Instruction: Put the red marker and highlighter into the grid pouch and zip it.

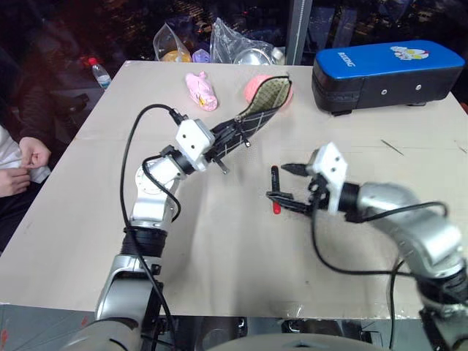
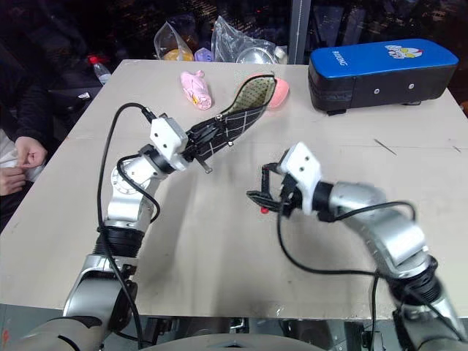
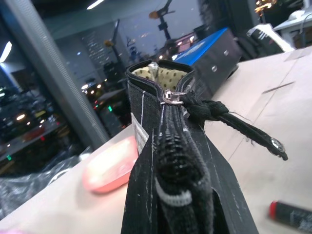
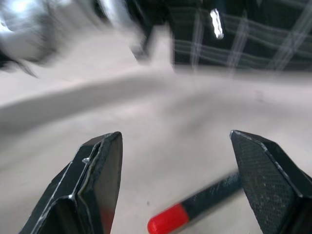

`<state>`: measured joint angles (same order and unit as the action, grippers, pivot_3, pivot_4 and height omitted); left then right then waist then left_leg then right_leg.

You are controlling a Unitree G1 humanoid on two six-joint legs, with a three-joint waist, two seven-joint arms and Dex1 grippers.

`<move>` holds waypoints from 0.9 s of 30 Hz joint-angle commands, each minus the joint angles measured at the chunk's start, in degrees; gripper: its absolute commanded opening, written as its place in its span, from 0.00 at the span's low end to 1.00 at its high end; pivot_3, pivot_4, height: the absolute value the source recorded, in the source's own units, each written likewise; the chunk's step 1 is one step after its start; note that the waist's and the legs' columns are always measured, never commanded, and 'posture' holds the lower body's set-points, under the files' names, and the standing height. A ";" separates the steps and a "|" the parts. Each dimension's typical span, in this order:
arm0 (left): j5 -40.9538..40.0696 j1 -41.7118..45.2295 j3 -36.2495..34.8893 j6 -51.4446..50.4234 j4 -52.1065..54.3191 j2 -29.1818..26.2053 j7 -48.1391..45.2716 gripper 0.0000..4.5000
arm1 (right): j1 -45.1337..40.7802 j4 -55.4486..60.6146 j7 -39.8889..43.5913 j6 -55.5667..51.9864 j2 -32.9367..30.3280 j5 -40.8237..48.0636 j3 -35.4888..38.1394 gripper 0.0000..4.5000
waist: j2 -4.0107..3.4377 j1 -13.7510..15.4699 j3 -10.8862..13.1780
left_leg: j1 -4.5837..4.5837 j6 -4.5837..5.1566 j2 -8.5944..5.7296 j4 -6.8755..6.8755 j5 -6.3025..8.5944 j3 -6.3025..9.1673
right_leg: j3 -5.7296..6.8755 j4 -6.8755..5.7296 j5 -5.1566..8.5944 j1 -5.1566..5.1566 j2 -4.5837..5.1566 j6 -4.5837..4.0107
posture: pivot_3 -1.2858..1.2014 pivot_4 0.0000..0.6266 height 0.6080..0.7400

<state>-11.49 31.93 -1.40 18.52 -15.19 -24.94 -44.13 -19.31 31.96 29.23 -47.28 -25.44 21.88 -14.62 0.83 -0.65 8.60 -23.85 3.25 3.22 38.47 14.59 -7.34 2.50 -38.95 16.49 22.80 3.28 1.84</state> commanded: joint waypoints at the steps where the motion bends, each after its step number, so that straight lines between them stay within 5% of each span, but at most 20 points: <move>1: -1.51 -1.23 -2.19 -1.08 3.09 -2.40 -0.41 0.00 | -0.45 -3.89 -8.44 0.33 5.43 -5.92 -2.80 0.79 | 0.01 -0.14 0.00 | 0.01 0.00 0.02 0.01 0.00 -0.01 | 0.02 0.00 0.00 0.00 -0.04 0.00 | 0.52 0.24 1.00; 13: -0.30 -3.27 -1.09 -2.73 8.16 -1.76 1.50 0.00 | -3.04 -14.05 -19.29 -12.69 15.21 -12.85 -3.44 0.79 | 0.04 -0.12 -0.02 | 0.03 -0.02 0.06 0.00 -0.01 -0.03 | -0.01 -0.02 0.00 0.00 -0.13 -0.01 | 0.52 0.24 1.00; 15: -0.09 -3.46 -0.82 -2.83 8.65 -1.51 1.78 0.00 | -3.04 -14.61 -19.21 -13.55 14.95 -13.21 -3.43 0.67 | 0.06 -0.15 -0.04 | 0.05 -0.02 0.07 -0.01 -0.01 -0.03 | -0.01 -0.02 0.00 0.00 -0.13 -0.01 | 0.52 0.24 1.00; 21: 0.05 -3.24 -0.52 -2.48 8.04 -1.24 1.77 0.00 | -2.85 -12.01 -18.96 -15.99 14.31 -12.85 -1.11 0.08 | 0.11 0.08 -0.09 | 0.04 -0.02 0.05 -0.01 0.00 -0.01 | -0.01 -0.02 0.00 -0.01 -0.11 -0.01 | 0.52 0.24 1.00; 27: 0.24 -3.24 0.01 -2.09 7.67 -0.55 1.64 0.00 | -4.47 -10.54 -15.54 -15.57 7.75 -11.57 5.51 0.06 | 0.12 1.23 -0.08 | 0.00 0.01 -0.06 0.00 0.01 0.00 | 0.01 0.05 0.00 -0.04 -0.02 0.00 | 0.52 0.24 1.00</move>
<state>-11.16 28.17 -1.59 15.46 -9.54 -25.57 -42.71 -22.89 20.93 13.03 -62.87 -14.30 11.17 -14.34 0.94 0.57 8.52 -23.86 3.26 3.15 38.47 14.60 -7.35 2.52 -38.90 16.49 22.77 3.27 1.84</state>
